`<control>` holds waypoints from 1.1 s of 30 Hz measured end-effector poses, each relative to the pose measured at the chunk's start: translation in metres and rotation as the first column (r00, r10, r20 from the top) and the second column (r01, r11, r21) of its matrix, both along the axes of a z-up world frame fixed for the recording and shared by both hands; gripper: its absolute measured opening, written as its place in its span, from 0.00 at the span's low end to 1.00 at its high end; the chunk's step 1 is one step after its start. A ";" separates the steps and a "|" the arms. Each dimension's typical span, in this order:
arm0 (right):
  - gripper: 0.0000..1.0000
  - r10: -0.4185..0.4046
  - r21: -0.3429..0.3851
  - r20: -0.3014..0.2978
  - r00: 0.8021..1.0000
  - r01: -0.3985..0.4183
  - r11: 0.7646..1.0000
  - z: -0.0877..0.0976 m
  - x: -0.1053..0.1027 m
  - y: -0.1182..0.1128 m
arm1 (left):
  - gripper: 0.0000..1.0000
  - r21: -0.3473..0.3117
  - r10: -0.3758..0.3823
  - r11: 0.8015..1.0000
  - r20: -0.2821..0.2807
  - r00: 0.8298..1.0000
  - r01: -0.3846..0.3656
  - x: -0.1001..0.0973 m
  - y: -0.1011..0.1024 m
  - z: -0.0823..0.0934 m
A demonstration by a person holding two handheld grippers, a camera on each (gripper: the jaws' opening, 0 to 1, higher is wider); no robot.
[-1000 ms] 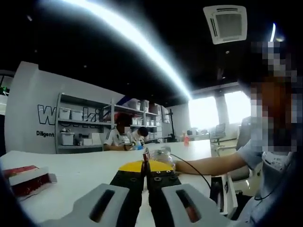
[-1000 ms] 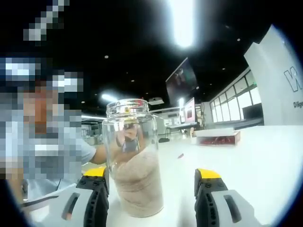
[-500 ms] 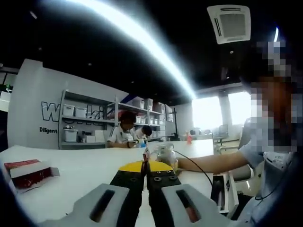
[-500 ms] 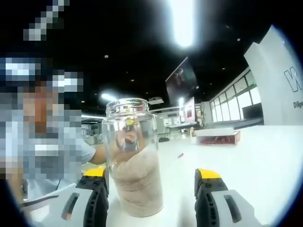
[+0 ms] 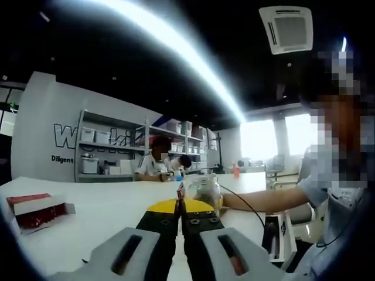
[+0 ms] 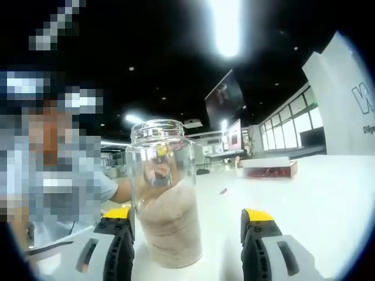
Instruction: Tear open the coffee pouch, take out the coffee, and pour the coffee from the pouch into the cup
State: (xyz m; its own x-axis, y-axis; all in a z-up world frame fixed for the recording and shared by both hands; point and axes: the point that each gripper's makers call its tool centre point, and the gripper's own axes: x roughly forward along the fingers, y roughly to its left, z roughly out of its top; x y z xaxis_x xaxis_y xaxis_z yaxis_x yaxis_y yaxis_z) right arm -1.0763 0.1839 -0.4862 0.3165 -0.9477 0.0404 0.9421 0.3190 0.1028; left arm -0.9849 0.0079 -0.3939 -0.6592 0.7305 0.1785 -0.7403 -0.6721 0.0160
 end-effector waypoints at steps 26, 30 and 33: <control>0.74 0.001 0.016 -0.008 1.000 -0.001 1.000 -0.003 0.003 -0.002 | 0.05 0.018 0.035 0.999 0.033 0.999 -0.036 -0.002 -0.017 -0.018; 0.74 0.001 0.020 -0.009 1.000 -0.001 1.000 -0.004 0.002 -0.002 | 0.05 0.014 0.046 0.999 0.036 0.998 -0.047 -0.004 -0.021 -0.020; 0.74 0.001 0.022 -0.011 1.000 -0.001 1.000 -0.005 0.002 -0.002 | 0.05 0.016 0.046 0.999 0.042 0.998 -0.047 -0.005 -0.023 -0.021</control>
State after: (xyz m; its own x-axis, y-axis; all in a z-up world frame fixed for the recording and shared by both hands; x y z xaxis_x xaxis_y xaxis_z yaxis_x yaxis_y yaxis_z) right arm -1.0738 0.1822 -0.4907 0.3180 -0.9480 0.0162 0.9429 0.3180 0.0996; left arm -0.9900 -0.0148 -0.4154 -0.6995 0.6960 0.1623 -0.7081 -0.7056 -0.0264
